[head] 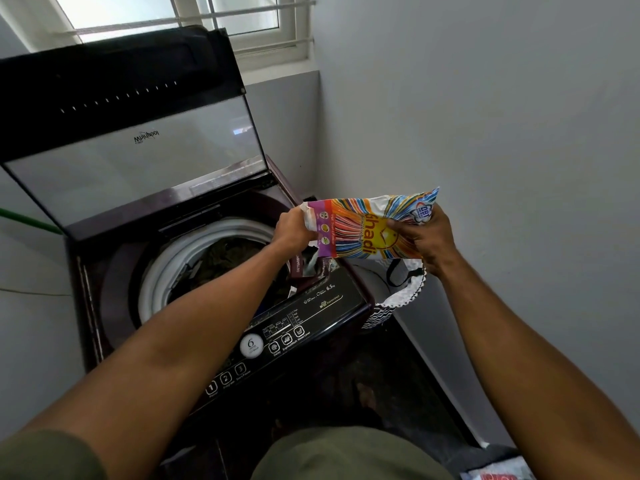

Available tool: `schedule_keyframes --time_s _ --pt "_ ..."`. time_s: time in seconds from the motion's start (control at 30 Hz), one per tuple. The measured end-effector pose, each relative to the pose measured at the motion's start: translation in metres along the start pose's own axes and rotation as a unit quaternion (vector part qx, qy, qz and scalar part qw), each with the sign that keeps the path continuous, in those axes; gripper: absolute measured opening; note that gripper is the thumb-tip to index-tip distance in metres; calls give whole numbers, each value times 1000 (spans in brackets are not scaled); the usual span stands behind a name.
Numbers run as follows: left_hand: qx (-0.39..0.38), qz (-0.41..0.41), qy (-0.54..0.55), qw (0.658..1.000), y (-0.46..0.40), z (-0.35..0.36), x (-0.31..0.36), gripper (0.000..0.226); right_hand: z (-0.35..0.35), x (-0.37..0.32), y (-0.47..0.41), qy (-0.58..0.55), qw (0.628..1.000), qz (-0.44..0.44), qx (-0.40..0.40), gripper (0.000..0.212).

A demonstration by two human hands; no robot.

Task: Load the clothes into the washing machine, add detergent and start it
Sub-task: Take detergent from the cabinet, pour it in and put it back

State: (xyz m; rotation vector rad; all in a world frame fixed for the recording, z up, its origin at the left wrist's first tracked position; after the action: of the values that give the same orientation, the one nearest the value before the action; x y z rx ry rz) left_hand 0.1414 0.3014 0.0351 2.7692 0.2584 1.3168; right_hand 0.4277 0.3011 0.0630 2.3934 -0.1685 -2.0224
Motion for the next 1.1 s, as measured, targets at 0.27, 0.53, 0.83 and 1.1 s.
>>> schedule_keyframes --time_s 0.27,0.53,0.83,1.1 --pt "0 19 6 1000 -4 -2 10 49 0 -6 -2 6 1000 -18 17 55" --pt "10 -2 4 1000 -8 -2 5 42 1 -11 -5 19 999 -31 15 53" --pt "21 -30 -25 999 -10 -3 0 26 3 -15 -7 16 1000 -24 8 56" --pt "-3 -34 -13 999 -5 -5 5 32 0 -15 -2 10 999 -29 22 52"
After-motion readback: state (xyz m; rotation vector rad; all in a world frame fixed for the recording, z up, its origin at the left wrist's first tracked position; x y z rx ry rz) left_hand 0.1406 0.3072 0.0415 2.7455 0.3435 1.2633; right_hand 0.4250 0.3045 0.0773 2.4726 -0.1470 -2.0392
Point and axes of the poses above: each hand's wrist, its own y-axis away from the middle knuckle, its own z-axis out of the palm, x = y × z, the point moved 8 cm from there along -y, towards the middle knuckle, and after that the axes turned 3 degrees about y, right-handed, at the moved point
